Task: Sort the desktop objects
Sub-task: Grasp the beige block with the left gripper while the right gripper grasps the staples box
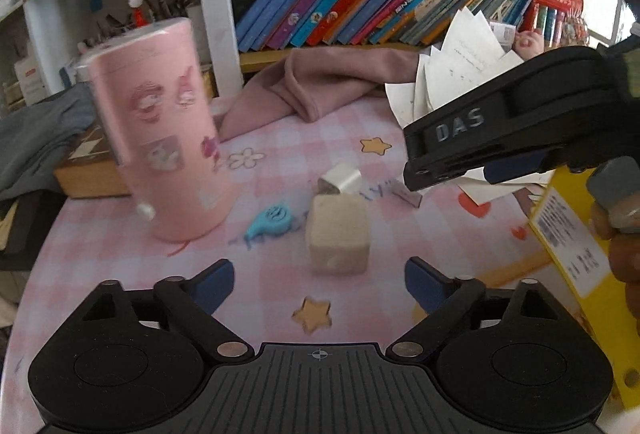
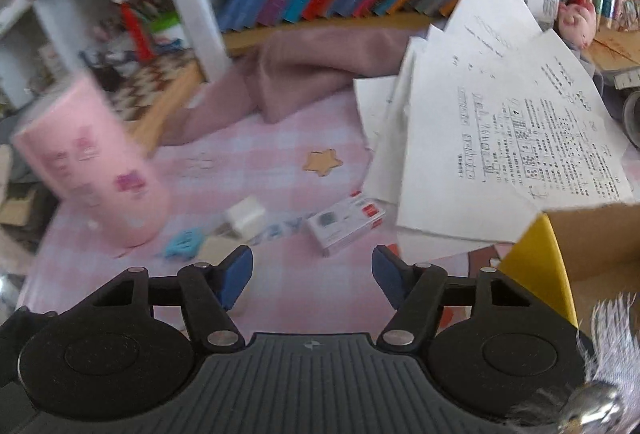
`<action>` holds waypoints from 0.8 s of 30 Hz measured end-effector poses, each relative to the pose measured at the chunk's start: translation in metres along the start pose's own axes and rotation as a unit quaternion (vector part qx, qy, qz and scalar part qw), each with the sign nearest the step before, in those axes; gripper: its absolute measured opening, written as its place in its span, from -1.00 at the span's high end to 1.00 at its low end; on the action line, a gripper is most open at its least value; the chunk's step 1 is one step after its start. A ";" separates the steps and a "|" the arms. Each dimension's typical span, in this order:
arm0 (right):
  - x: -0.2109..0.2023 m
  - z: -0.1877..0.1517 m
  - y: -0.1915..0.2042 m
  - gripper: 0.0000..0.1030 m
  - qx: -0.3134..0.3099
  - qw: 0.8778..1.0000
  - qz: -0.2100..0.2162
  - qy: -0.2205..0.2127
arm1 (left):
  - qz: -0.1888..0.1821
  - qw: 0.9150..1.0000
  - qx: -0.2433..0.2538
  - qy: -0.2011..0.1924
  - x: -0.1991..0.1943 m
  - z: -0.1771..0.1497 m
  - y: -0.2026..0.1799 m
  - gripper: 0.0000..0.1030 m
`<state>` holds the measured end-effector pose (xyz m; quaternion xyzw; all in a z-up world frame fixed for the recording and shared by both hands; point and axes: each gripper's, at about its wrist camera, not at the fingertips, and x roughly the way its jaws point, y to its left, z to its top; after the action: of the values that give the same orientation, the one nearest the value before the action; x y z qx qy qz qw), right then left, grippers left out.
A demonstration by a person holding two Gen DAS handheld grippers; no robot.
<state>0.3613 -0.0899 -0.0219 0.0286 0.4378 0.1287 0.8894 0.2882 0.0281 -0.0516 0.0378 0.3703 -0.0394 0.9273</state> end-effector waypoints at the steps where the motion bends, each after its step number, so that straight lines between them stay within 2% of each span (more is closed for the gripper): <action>1: 0.008 0.003 -0.002 -0.26 -0.003 1.000 -0.004 0.005 | -0.001 1.000 0.002 0.001 0.005 0.002 -0.002 -0.67; 4: 0.028 0.011 -0.004 -0.26 -0.017 0.999 -0.009 0.025 | -0.003 1.000 0.006 0.002 0.017 0.006 -0.007 -0.55; 8: 0.042 0.014 -0.003 -0.26 -0.033 0.999 -0.012 0.030 | -0.005 1.000 0.001 0.005 0.031 0.011 -0.010 -0.41; 11: 0.050 0.017 -0.002 -0.26 -0.037 0.999 -0.011 0.033 | -0.003 1.000 -0.006 0.014 0.041 0.013 -0.009 -0.17; 13: 0.055 0.018 -0.002 -0.26 -0.041 0.999 -0.015 0.032 | -0.004 1.000 -0.014 0.025 0.048 0.014 -0.007 0.15; 18: 0.069 0.020 -0.005 -0.26 -0.044 0.998 -0.025 0.047 | -0.021 0.999 -0.029 0.030 0.041 0.011 0.000 0.30; 22: 0.075 0.020 -0.005 -0.26 -0.051 0.997 -0.030 0.048 | -0.032 0.998 -0.056 0.027 0.021 0.004 0.010 0.32; 24: 0.076 0.021 -0.005 -0.14 -0.053 0.997 -0.032 0.044 | -0.033 0.997 -0.065 0.022 0.009 0.001 0.014 0.32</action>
<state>0.4231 -0.0740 -0.0685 -0.0383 0.4698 0.1246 0.8731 0.2964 0.0412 -0.0562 -0.0346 0.3931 -0.0450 0.9177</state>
